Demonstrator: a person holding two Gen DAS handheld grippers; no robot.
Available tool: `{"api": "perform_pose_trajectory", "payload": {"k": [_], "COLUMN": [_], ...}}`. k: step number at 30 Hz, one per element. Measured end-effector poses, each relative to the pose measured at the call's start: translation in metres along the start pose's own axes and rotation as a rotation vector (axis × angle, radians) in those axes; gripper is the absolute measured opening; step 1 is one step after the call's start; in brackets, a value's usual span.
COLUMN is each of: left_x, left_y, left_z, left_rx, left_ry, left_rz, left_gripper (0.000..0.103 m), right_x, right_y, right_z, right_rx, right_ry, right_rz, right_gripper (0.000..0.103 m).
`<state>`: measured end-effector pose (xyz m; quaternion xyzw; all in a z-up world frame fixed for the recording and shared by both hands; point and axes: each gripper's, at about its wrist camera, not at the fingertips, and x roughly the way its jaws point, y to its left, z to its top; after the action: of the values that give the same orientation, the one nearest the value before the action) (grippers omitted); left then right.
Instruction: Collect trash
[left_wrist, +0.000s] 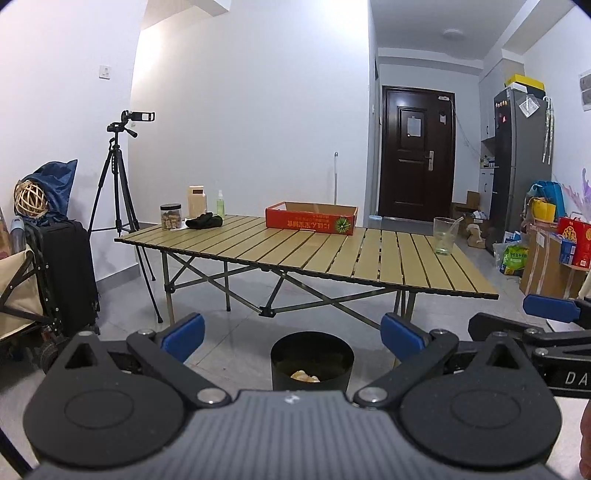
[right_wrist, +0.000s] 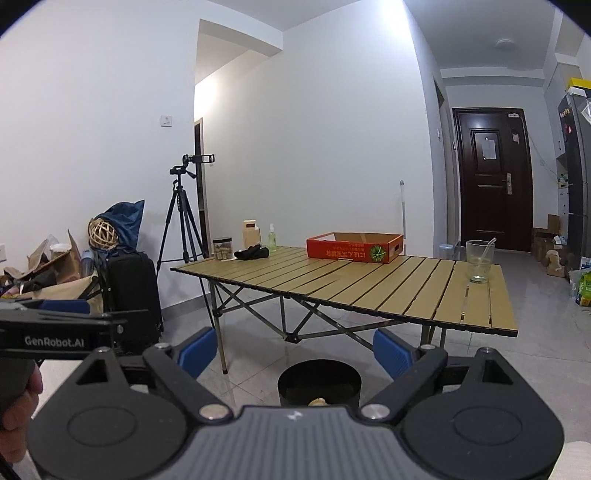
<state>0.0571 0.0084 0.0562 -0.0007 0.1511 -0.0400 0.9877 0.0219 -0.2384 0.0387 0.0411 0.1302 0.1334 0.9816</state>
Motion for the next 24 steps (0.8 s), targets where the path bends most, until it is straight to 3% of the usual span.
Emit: {"api": "perform_pose_trajectory", "payload": {"k": [24], "left_x": [-0.0093], "left_y": [0.0038], "left_z": [0.0031], "left_rx": [0.006], "left_ry": [-0.026], "left_rz": [0.01], "left_gripper": [0.103], "right_x": [-0.007], "right_y": [0.0066], "right_z": [-0.0001], "right_rx": [-0.017], "right_ry": [-0.033], "right_rz": [0.023], "right_gripper": [0.091]}}
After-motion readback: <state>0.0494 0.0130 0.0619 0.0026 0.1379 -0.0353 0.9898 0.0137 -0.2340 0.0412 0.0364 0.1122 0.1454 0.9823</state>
